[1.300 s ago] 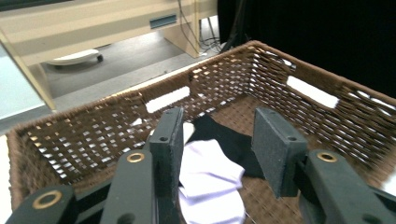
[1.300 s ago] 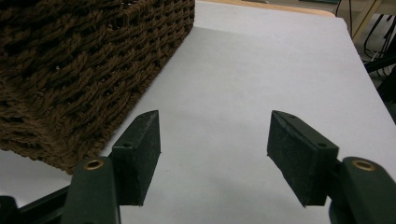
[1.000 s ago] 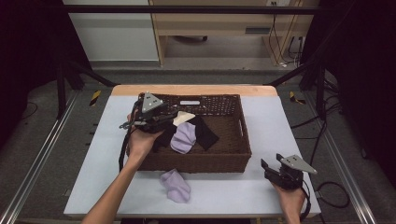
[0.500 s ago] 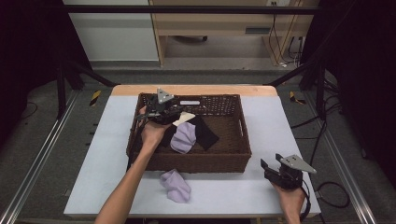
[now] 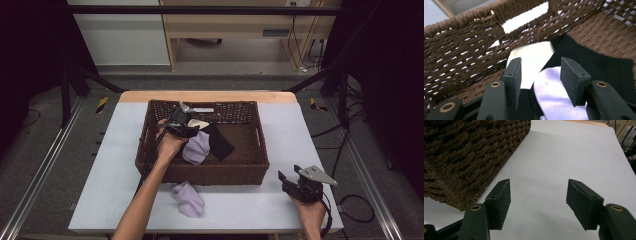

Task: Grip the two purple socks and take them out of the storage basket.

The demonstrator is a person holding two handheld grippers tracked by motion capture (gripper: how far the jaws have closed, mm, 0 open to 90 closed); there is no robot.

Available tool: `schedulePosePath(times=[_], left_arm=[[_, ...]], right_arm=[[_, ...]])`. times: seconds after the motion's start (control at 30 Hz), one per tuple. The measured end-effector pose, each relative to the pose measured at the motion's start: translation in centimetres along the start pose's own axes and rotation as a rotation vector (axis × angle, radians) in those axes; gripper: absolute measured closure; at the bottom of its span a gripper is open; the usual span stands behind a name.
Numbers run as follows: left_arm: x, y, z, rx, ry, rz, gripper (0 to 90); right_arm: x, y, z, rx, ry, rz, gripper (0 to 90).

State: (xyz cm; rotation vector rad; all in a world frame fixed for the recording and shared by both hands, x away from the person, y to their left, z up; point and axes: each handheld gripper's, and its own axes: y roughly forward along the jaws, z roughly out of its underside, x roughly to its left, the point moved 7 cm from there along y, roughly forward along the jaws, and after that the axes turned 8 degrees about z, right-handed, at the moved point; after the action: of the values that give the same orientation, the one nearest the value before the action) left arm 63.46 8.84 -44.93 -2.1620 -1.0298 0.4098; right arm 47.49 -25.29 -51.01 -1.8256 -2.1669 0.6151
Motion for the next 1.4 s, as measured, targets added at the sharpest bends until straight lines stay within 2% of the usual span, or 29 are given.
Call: schedulePosePath(times=[0.13, 0.37, 0.63, 0.77, 0.97, 1.07, 1.13, 1.2, 1.33, 1.4], left_arm=[[-0.1, 0.6, 0.4, 0.04, -0.002, 0.009, 51.2], [-0.3, 1.4, 1.1, 0.112, 0.033, -0.001, 52.6], [-0.4, 2.2, 1.8, 0.191, 0.04, 0.006, 52.2], [-0.4, 2.5, 2.1, 0.229, 0.06, -0.015, 52.4], [-0.8, 3.1, 2.8, 0.296, 0.06, 0.026, 53.9], [-0.9, 3.4, 3.2, 0.327, 0.057, 0.038, 57.9], [-1.1, 3.5, 3.3, 0.34, 0.038, 0.063, 64.8], [-1.2, 3.5, 3.4, 0.355, 0.039, 0.068, 71.3], [-1.3, 3.1, 3.2, 0.352, 0.016, 0.08, 82.3], [-1.4, 2.8, 3.0, 0.335, 0.012, 0.095, 83.5]], right_arm=[[0.1, 0.0, 0.0, 0.003, -0.002, 0.003, 36.4], [0.1, 0.1, 0.0, 0.004, -0.003, 0.003, 36.6], [0.2, 0.1, 0.0, 0.006, -0.001, 0.002, 36.7], [0.1, 0.1, 0.0, 0.005, -0.002, 0.002, 36.7], [0.2, 0.0, 0.0, 0.004, -0.001, -0.003, 36.8], [0.2, 0.0, 0.0, 0.004, 0.002, -0.005, 36.8], [0.2, 0.0, 0.0, 0.004, -0.003, -0.004, 36.8], [0.2, 0.0, 0.0, 0.002, -0.002, -0.003, 36.9], [0.2, 0.0, 0.0, 0.003, -0.004, -0.002, 37.0], [0.2, 0.0, 0.1, 0.005, -0.005, -0.002, 37.0]])
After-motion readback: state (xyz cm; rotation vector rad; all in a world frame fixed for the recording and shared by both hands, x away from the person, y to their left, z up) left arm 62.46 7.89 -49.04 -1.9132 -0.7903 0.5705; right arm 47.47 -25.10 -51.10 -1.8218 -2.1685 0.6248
